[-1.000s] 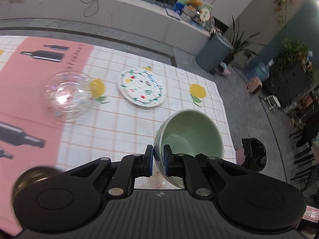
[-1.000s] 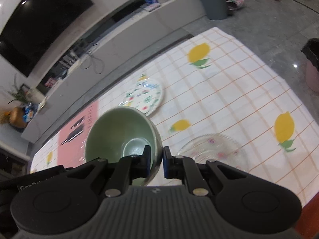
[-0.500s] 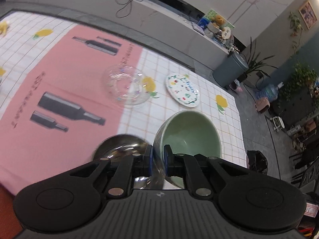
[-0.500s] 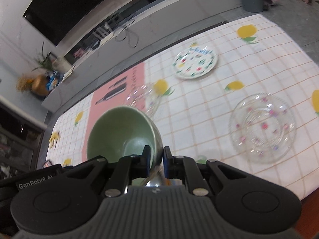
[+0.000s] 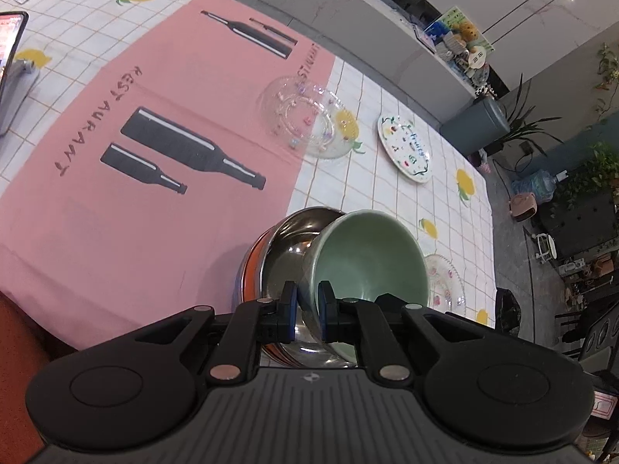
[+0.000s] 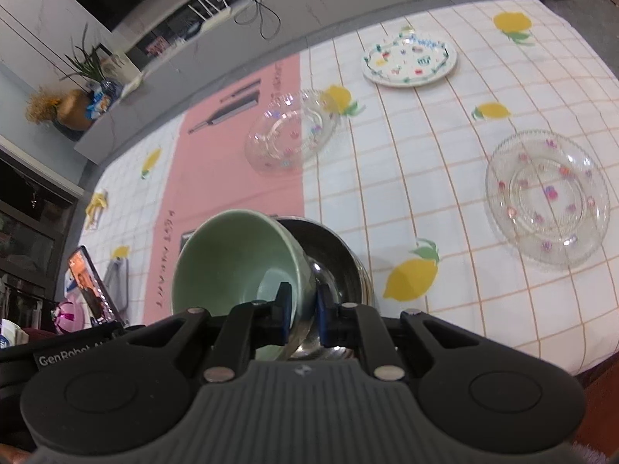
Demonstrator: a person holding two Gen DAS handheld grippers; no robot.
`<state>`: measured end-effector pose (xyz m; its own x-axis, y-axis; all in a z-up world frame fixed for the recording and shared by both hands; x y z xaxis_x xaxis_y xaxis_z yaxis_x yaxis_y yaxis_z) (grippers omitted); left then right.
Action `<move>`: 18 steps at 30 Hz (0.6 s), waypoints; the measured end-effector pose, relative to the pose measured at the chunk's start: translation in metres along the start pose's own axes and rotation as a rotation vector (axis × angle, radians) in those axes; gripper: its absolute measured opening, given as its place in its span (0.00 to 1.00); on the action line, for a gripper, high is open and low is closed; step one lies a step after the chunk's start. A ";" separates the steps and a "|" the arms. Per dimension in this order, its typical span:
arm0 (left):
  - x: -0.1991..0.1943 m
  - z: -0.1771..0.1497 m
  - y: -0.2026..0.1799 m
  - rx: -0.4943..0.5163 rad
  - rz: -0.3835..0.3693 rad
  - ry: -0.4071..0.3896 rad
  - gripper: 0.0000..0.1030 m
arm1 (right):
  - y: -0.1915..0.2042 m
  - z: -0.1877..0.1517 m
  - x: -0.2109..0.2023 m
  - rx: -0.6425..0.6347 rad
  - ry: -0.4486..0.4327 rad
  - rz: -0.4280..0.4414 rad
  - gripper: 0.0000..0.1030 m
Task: Organize plates and bowls
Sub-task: 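Carry the green bowl with both grippers and lower it into the stacked steel bowls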
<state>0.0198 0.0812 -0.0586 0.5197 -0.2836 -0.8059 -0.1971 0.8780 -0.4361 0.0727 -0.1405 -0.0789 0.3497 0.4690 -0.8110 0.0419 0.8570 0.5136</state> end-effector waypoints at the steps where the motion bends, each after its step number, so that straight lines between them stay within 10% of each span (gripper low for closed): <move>1: 0.002 0.000 0.000 0.002 0.001 0.004 0.12 | -0.002 0.000 0.002 0.001 0.004 -0.007 0.10; 18: 0.021 -0.002 -0.001 0.095 0.098 0.019 0.11 | -0.001 -0.004 0.031 -0.048 0.051 -0.050 0.10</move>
<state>0.0292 0.0734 -0.0757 0.4860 -0.2010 -0.8505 -0.1657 0.9343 -0.3155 0.0803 -0.1256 -0.1057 0.3000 0.4344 -0.8493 0.0125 0.8884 0.4588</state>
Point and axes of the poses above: each gripper's, at about its wrist camera, not at the fingertips, and x roughly the way its jaws point, y to its left, z to its top, the point moved 2 cm from there along x, roughly the way its jaws point, and after that the axes turned 11 degrees about x, right-handed, at the moved point
